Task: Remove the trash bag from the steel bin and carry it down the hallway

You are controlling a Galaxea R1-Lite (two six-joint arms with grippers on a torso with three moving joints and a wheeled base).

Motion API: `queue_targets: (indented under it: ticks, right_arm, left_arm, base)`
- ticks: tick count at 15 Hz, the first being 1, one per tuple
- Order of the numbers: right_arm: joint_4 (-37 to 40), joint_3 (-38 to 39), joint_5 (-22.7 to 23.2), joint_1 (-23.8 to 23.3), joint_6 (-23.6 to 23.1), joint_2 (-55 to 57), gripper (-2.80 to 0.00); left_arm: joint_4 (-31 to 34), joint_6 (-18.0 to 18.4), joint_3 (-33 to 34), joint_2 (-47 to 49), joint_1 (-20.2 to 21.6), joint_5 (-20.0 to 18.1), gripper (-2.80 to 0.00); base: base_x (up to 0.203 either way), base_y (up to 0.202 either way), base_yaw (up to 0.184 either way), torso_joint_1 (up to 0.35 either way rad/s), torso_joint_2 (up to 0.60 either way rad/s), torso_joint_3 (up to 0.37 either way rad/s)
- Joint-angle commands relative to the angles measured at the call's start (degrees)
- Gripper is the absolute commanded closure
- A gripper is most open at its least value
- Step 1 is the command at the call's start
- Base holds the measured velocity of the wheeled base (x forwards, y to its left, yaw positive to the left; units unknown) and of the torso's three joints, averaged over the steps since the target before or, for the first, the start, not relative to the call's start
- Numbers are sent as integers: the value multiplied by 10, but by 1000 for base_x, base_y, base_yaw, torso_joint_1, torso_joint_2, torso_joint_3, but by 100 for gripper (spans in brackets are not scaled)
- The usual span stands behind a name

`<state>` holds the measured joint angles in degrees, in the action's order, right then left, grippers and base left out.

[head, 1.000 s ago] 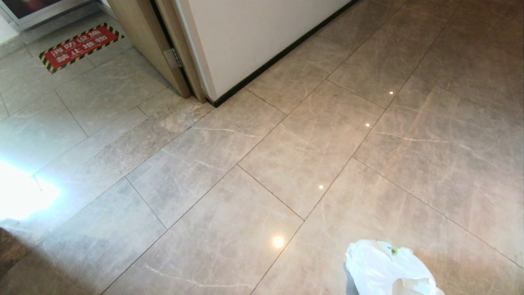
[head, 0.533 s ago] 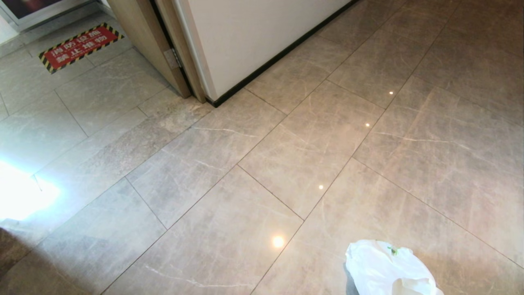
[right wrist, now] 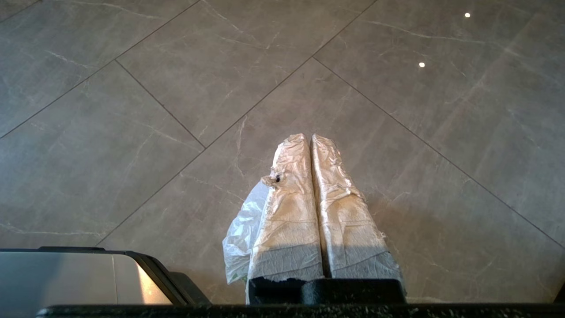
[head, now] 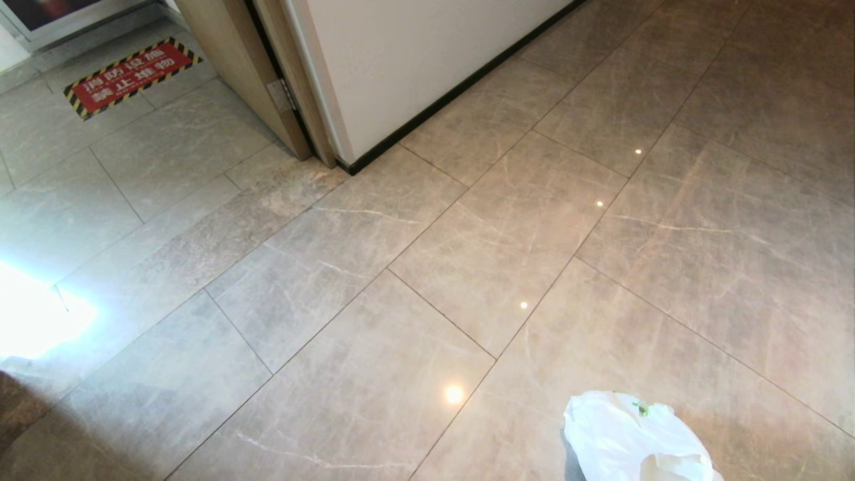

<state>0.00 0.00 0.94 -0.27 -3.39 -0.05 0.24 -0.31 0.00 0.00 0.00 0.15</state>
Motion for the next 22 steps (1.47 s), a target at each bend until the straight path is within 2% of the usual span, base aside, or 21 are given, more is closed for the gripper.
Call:
queue_targets:
  ticks: [1, 18, 22]
  right_arm:
    - [2, 1, 0, 0, 0, 0, 0]
    - [0, 1, -1, 0, 1, 0, 0]
    - [0, 0, 0, 0, -3, 0, 0]
  left_arm:
    - [0, 0, 0, 0, 0, 0, 0]
    - [0, 0, 0, 0, 0, 0, 0]
    - [0, 0, 0, 0, 0, 0, 0]
  base:
    - [0, 0, 0, 0, 0, 0]
    - [0, 0, 0, 0, 0, 0]
    - [0, 0, 0, 2, 2, 138]
